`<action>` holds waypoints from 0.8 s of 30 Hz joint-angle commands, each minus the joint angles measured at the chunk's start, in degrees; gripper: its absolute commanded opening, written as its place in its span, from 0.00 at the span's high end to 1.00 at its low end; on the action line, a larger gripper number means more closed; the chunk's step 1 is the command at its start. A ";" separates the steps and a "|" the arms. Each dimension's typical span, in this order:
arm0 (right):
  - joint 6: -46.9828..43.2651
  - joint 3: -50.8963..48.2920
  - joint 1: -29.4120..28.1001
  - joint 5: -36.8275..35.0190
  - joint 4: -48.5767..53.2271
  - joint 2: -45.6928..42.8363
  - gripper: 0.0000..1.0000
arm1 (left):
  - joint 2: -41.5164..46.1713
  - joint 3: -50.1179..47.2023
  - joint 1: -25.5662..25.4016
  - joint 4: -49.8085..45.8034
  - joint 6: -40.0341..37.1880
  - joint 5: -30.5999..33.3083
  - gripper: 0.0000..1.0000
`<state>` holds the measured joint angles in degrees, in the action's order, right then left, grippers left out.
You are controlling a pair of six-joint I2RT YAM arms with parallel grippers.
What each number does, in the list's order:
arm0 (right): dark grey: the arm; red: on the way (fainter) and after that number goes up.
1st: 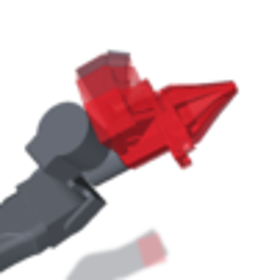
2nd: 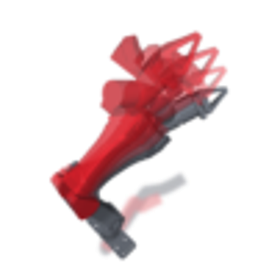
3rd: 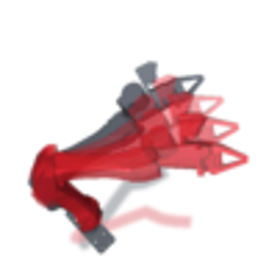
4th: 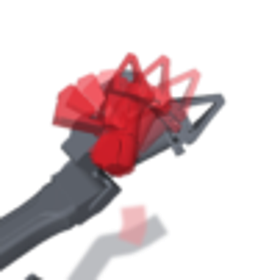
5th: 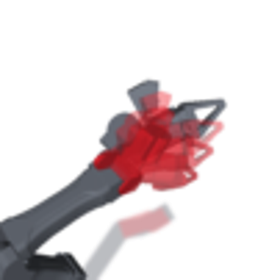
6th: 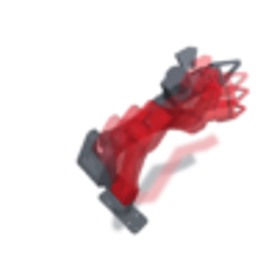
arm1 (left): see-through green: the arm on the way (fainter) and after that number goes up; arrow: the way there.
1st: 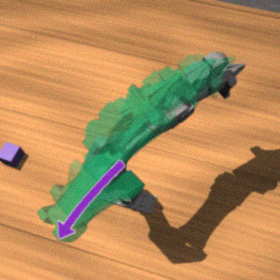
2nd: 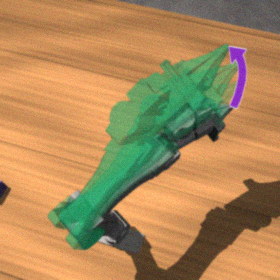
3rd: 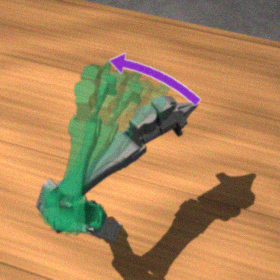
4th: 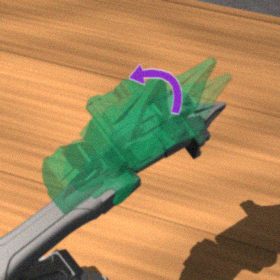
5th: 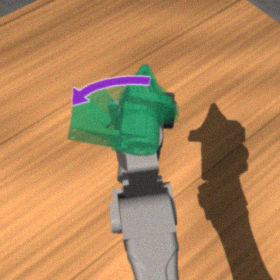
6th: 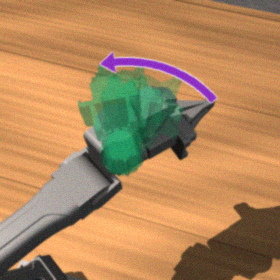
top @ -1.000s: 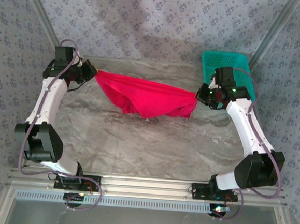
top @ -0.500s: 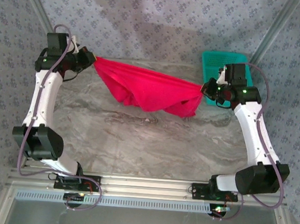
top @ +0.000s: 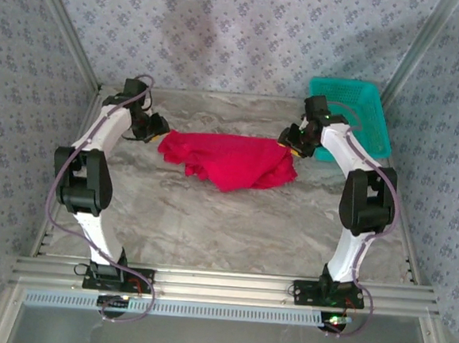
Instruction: Fold the inside-out t-shirt
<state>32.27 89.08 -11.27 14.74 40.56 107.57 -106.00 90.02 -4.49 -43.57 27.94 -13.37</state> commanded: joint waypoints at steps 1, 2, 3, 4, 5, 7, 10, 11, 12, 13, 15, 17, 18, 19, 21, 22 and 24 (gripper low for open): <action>-2.40 -0.93 -3.19 -1.37 1.44 -3.42 0.43 | 6.32 -1.60 -0.52 -1.16 -1.01 5.36 0.57; -2.36 -3.55 -4.40 -1.45 0.80 -4.65 0.43 | 7.93 -3.65 -1.07 -1.02 -0.80 5.71 0.57; -1.89 -6.26 -5.63 -1.62 -0.24 -5.83 0.43 | 9.72 -6.27 -1.83 -0.03 -0.34 5.56 0.56; -1.31 -8.40 -6.66 -1.69 -1.43 -6.62 0.43 | 11.22 -8.88 -2.76 1.31 0.10 5.25 0.56; -0.43 -10.47 -7.53 -1.44 -2.82 -7.18 0.43 | 12.58 -11.69 -3.86 3.02 0.79 4.50 0.55; 1.80 -12.82 -8.80 0.10 -5.78 -6.86 0.42 | 13.83 -16.22 -5.42 7.13 2.91 1.72 0.55; 3.32 -10.91 -10.55 1.55 -8.49 -2.65 0.41 | 12.86 -20.22 -7.52 13.42 6.30 -1.48 0.54; 3.32 -9.18 -10.95 1.84 -8.39 -0.36 0.41 | 11.76 -20.16 -8.16 14.69 6.92 -1.85 0.52; 3.32 -7.59 -11.27 2.03 -8.39 1.66 0.41 | 10.36 -19.41 -8.71 15.23 7.50 -2.47 0.51; 4.31 -6.63 -11.42 2.21 -8.47 2.99 0.42 | 9.07 -18.47 -9.16 15.75 8.00 -2.78 0.51; 5.55 -4.38 -11.58 2.46 -9.01 5.83 0.45 | 6.24 -16.76 -10.40 18.53 9.26 -3.40 0.50; 5.97 -2.73 -11.58 2.71 -8.93 7.16 0.68 | 3.00 -14.39 -11.27 20.07 10.26 -4.50 0.50; 6.04 -1.80 -11.44 2.69 -8.22 6.94 0.89 | 1.27 -12.83 -11.63 19.79 10.46 -5.08 0.51; 5.74 -1.06 -11.49 2.29 -7.48 6.07 1.00 | 0.08 -11.32 -11.94 18.98 10.39 -5.26 0.51; 5.00 1.01 -11.86 1.31 -3.84 2.66 1.00 | -1.05 -8.49 -12.59 16.56 9.17 -4.21 0.51; 4.62 2.11 -12.00 1.49 -2.21 0.91 1.00 | -0.80 -7.75 -12.85 15.51 8.53 -3.48 0.51; 4.36 4.42 -12.65 1.43 1.17 -3.32 1.00 | 0.74 -6.80 -13.30 13.81 6.80 -1.34 0.51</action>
<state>36.99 88.58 -22.90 16.43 36.38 112.46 -107.55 79.92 -17.06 -27.59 36.49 -16.14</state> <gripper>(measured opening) 0.073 0.488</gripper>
